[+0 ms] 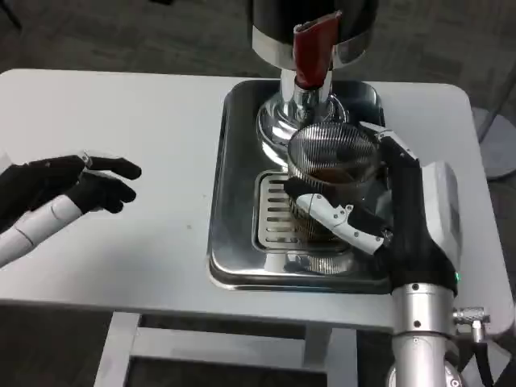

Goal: Grasp the cup under the faucet to collect the drink, then remove the cup.

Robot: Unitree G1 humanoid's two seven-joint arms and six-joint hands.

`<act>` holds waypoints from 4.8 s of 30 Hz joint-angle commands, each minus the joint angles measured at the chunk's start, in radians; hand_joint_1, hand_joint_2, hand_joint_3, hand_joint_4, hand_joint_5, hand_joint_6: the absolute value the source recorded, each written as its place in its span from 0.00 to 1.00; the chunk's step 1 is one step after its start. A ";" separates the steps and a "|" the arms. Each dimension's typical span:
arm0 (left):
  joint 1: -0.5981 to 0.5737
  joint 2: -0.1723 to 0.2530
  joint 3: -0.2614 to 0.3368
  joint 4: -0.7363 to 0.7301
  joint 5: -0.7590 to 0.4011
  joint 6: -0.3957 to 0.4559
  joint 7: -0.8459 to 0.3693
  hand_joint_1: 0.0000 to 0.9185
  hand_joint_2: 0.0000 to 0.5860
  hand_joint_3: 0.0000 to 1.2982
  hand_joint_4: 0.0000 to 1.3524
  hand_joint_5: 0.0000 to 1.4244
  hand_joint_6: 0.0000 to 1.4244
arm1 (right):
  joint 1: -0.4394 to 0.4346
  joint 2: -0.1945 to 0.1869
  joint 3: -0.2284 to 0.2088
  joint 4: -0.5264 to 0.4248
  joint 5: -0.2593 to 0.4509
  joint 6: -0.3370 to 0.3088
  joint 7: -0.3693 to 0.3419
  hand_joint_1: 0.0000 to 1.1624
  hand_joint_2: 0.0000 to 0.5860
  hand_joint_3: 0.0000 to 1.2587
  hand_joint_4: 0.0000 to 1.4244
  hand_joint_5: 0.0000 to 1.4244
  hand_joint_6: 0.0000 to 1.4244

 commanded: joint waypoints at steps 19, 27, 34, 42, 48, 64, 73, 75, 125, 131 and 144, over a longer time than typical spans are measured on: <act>-0.069 -0.009 -0.100 -0.057 0.006 -0.012 -0.011 0.00 0.13 0.26 0.26 0.26 0.25 | 0.129 -0.036 -0.077 -0.186 0.035 0.013 0.089 0.74 0.31 0.75 0.78 0.96 1.00; -0.077 -0.013 -0.137 -0.096 0.011 -0.009 -0.017 0.00 0.12 0.24 0.23 0.23 0.24 | 0.179 -0.045 -0.111 -0.286 0.065 0.034 0.145 0.73 0.32 0.76 0.79 0.97 1.00; -0.066 -0.010 -0.136 -0.125 0.008 -0.004 -0.020 0.00 0.12 0.23 0.23 0.23 0.24 | 0.237 -0.049 -0.136 -0.395 0.092 0.052 0.204 0.73 0.33 0.77 0.80 0.98 1.00; -0.045 0.000 -0.126 -0.162 0.006 -0.003 -0.027 0.00 0.12 0.23 0.22 0.23 0.24 | 0.281 -0.045 -0.149 -0.481 0.110 0.062 0.246 0.73 0.34 0.78 0.81 0.99 1.00; -0.006 0.020 -0.101 -0.233 0.008 -0.017 -0.044 0.00 0.10 0.22 0.21 0.22 0.23 | 0.317 -0.046 -0.155 -0.545 0.125 0.082 0.285 0.73 0.34 0.78 0.81 0.99 1.00; 0.044 0.074 -0.046 -0.357 0.020 -0.066 -0.087 0.00 0.08 0.20 0.15 0.14 0.21 | 0.387 -0.063 -0.179 -0.706 0.153 0.126 0.379 0.73 0.37 0.79 0.81 0.99 1.00; 0.067 0.101 -0.020 -0.398 0.032 -0.096 -0.105 0.00 0.07 0.19 0.12 0.11 0.17 | 0.419 -0.093 -0.208 -0.764 0.168 0.109 0.424 0.73 0.37 0.79 0.81 0.99 1.00; 0.080 0.106 -0.010 -0.416 0.042 -0.104 -0.106 0.00 0.07 0.19 0.11 0.10 0.16 | 0.425 -0.097 -0.215 -0.775 0.173 0.112 0.429 0.73 0.37 0.79 0.81 0.99 1.00; 0.261 0.107 0.157 -0.633 0.016 -0.090 -0.121 0.00 0.07 0.11 0.00 0.02 0.11 | 0.583 -0.138 -0.294 -0.937 0.274 0.099 0.530 0.71 0.38 0.80 0.82 1.00 1.00; 0.261 0.105 0.157 -0.625 0.013 -0.092 -0.120 0.00 0.07 0.11 0.00 0.02 0.11 | 0.575 -0.136 -0.285 -0.930 0.267 0.100 0.525 0.71 0.38 0.80 0.82 1.00 1.00; 0.259 0.107 0.161 -0.608 0.005 -0.100 -0.120 0.00 0.07 0.11 0.00 0.02 0.11 | 0.559 -0.129 -0.277 -0.925 0.261 0.101 0.517 0.71 0.38 0.81 0.82 1.00 1.00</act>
